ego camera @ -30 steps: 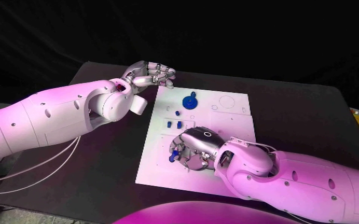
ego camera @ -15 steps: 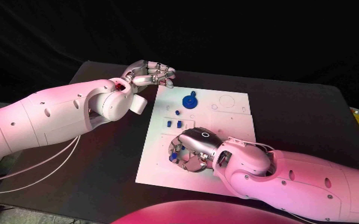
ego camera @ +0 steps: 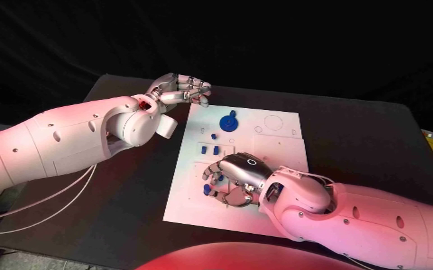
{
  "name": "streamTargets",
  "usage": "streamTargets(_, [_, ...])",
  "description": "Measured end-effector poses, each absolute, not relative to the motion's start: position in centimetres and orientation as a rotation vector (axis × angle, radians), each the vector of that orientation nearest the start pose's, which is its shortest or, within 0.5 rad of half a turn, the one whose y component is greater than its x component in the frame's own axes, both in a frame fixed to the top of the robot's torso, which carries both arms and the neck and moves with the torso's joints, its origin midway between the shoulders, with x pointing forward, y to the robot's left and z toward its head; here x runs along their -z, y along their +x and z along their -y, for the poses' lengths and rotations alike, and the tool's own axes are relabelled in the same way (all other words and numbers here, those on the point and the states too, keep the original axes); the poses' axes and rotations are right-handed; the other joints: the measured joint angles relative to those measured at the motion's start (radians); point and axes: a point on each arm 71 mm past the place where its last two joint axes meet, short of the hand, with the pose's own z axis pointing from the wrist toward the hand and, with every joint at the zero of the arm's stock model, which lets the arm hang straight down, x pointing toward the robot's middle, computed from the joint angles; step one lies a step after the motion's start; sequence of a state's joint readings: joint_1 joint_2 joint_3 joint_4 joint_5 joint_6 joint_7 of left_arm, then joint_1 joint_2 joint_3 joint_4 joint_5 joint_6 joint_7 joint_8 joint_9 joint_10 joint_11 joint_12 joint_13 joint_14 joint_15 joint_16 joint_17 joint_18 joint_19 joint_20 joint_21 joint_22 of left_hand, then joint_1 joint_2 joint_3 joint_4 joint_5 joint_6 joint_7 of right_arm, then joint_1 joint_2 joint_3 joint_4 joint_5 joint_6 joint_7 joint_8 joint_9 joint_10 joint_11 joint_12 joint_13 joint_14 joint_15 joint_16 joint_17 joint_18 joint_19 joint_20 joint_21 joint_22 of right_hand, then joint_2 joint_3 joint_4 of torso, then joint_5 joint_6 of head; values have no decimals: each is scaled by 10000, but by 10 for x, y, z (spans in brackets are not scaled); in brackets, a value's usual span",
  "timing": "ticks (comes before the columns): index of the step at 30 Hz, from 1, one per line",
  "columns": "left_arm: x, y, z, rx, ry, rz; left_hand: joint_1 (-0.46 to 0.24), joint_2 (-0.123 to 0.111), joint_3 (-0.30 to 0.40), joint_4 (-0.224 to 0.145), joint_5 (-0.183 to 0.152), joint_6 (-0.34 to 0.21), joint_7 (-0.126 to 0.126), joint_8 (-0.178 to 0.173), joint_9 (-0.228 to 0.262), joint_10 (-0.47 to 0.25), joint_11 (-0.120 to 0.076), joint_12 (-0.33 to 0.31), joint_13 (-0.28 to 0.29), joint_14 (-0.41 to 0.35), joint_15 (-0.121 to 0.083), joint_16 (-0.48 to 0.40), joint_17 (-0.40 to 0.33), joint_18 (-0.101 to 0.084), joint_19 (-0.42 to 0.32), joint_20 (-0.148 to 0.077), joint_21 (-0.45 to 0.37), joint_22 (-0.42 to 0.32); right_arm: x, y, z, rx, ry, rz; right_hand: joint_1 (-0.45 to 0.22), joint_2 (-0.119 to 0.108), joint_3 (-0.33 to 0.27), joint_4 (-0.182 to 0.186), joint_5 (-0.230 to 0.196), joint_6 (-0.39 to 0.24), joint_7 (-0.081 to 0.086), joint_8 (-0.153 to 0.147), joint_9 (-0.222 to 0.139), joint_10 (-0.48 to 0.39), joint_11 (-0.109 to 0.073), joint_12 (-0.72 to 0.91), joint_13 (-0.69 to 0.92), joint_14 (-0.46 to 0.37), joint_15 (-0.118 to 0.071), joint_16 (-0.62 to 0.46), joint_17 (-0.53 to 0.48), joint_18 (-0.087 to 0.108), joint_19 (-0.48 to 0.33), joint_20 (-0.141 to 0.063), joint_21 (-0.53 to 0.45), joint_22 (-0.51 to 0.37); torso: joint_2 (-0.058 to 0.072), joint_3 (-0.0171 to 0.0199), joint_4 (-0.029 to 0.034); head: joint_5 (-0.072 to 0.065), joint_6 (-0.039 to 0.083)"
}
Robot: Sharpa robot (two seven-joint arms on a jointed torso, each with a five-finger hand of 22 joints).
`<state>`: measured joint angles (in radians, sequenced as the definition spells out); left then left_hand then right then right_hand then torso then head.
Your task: Assemble the parts on the task board
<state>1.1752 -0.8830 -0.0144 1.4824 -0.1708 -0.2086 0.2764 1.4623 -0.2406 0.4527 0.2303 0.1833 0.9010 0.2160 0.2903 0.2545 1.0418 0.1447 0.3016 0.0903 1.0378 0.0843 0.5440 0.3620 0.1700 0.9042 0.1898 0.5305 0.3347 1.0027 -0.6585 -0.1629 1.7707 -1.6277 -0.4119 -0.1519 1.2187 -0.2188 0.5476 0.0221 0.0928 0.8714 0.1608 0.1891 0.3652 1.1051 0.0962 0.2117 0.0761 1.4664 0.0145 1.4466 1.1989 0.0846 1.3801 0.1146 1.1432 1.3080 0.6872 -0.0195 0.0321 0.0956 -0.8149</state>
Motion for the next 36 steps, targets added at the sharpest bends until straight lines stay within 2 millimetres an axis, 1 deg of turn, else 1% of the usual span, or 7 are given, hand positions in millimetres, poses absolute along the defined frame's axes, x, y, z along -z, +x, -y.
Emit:
streamTargets(9, [189, 492, -234, 14614, -10053, -15770, 0, 0, 0, 0, 0, 0, 0, 0, 0, 0, 0, 0, -1, 0, 0, 0, -1, 0, 0, 0, 0, 0, 248, 344, 72, -10887, -2858, -16536, 169, 82, -6, -49, 79, 67, -19, -72, -13, 380, -104, 402, 140, 0, 0, 0, 172, 1, 85, -72, 245, -1, -13, -4, -6, -92, 58])
streamTargets(13, [189, 493, -234, 14603, -10057, -15782, 0, 0, 0, 0, 0, 0, 0, 0, 0, 0, 0, 2, -1, 0, 0, 0, -1, 0, -1, -1, 0, 0, 236, 355, 102, -10719, -2073, -16518, 282, 195, 115, -27, 178, 448, 56, 39, 32, 986, -133, 691, 282, -6, -16, 154, 465, 2, 335, -74, 685, -2, -31, -15, -5, -379, 136])
streamTargets(19, [192, 493, -236, 14507, -10091, -15847, 0, 0, -29, 29, 0, 19, -90, 42, -6, 0, 0, 84, 18, 0, 0, -39, 45, 0, -1, -1, -38, -38, 229, 375, 166, -9904, 360, -17371, -100, 146, -457, 328, 688, 1161, -292, 428, 236, 1767, -499, 1720, 1139, -4, -341, 388, 997, 1, 569, -307, 1221, -2, -110, -35, -20, -693, 197])
streamTargets(23, [195, 493, -236, 14448, -10107, -15887, 0, 0, -57, 0, 0, 19, -90, 42, -6, -36, -36, 84, 18, 0, 0, -40, 58, 0, -1, -1, -38, -38, 231, 378, 205, -9322, 2041, -18075, -295, 185, -1119, 568, 1157, 1281, -545, 1058, 861, 1651, -707, 4196, 3390, 0, -541, 395, 1080, -168, 748, -487, 1596, -3, -191, -41, -52, -817, 217])
streamTargets(27, [197, 493, -235, 14414, -10120, -15929, -46, -44, -215, 156, 0, -19, -128, 44, -6, -36, -36, 86, 19, 0, 0, -40, 113, 0, 0, 0, -148, -93, 234, 374, 227, -8817, 3098, -18668, -468, 115, -1566, 1015, 1241, 837, -521, 1399, 1340, 1656, -702, 8002, 7674, 0, -541, 652, 1096, -171, 827, -501, 2070, -3, -271, -43, -92, -885, 214])
streamTargets(30, [199, 492, -235, 14403, -10130, -15941, -433, -215, -768, 446, 0, -37, -182, 87, -6, -56, -55, 203, 68, 0, 0, -39, 224, 0, 72, 72, -343, -224, 235, 368, 237, -8403, 3488, -19033, -633, 38, -1801, 1250, 1241, 805, -520, 1447, 1476, 1865, -684, 8930, 8831, 0, -541, 677, 1096, -313, 828, -500, 2245, -4, -326, -42, -120, -926, 190])
streamTargets(36, [201, 492, -235, 14389, -10151, -15962, -610, -83, -1674, 572, 0, -71, -216, 183, -6, -108, -107, 334, 148, 0, 0, -106, 411, 0, 288, 70, -637, -449, 243, 355, 244, -7471, 3620, -19704, -760, -89, -2267, 1685, 1198, 700, -523, 1511, 1608, 1968, -681, 9479, 9612, 0, -541, 736, 1096, -313, 828, -500, 2294, -4, -417, -56, -153, -1013, 79])
